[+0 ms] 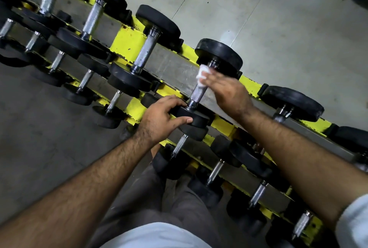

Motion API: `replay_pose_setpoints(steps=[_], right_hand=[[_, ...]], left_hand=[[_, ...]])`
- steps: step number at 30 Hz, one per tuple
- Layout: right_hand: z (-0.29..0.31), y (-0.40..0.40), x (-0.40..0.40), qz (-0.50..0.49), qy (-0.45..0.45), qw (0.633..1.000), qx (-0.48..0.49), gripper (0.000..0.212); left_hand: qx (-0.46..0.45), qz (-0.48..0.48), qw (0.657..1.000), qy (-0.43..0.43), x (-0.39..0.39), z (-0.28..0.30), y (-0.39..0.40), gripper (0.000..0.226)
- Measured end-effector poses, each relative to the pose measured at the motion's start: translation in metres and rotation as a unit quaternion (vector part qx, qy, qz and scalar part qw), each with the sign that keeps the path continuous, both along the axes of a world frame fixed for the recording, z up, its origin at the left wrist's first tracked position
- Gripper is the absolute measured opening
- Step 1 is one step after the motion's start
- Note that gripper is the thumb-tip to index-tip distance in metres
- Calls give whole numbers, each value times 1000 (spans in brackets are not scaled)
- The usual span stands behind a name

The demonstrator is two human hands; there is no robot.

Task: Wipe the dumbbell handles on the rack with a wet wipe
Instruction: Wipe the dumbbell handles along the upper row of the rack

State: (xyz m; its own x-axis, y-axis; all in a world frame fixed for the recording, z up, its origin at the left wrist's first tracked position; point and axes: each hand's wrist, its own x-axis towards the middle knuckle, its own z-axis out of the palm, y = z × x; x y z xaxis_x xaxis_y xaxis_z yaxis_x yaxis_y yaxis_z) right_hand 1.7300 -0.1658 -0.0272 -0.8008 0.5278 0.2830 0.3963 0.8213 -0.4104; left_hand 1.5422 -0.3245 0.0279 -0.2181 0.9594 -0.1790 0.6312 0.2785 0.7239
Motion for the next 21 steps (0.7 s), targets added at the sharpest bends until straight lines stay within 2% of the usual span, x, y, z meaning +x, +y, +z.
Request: replay_pose_setpoints(steps=[2,6,8,10,11,15,17,19,20,21], right_hand=[[1,-9,-7,-23,7,999,-30,48],[3,-25,-3,171,-25,985,-12,37],[3,-3,0,140,-24,990,12,42],[7,10,2,31,-11,999,-15,47],[6,4,1,10,-14,1000,-22,48],[5,-28,1,183,-52,982,-20,43],[5,-6,2,145,-49,988,4,42],[8,5,2,38,-38,999,-3,45],[8,-1,-1,22,-37,999,-10,44],[8,-12,-5,54,-39,998,-5,41]], left_hand=[[2,2,1000,0,-1,2,1,58],[6,-9,1000,-1,-1,5,3,57],[4,-6,1000,0,0,2,0,59],[-1,-3,1000,-2,0,2,0,59],[-2,-3,1000,-4,1,3,0,57],[5,1,1000,-2,1,4,1,48],[3,7,1000,3,3,1,-2,46],[0,12,1000,7,4,-1,-4,46],[0,13,1000,9,5,-1,-4,46],[1,12,1000,10,6,0,-3,46]])
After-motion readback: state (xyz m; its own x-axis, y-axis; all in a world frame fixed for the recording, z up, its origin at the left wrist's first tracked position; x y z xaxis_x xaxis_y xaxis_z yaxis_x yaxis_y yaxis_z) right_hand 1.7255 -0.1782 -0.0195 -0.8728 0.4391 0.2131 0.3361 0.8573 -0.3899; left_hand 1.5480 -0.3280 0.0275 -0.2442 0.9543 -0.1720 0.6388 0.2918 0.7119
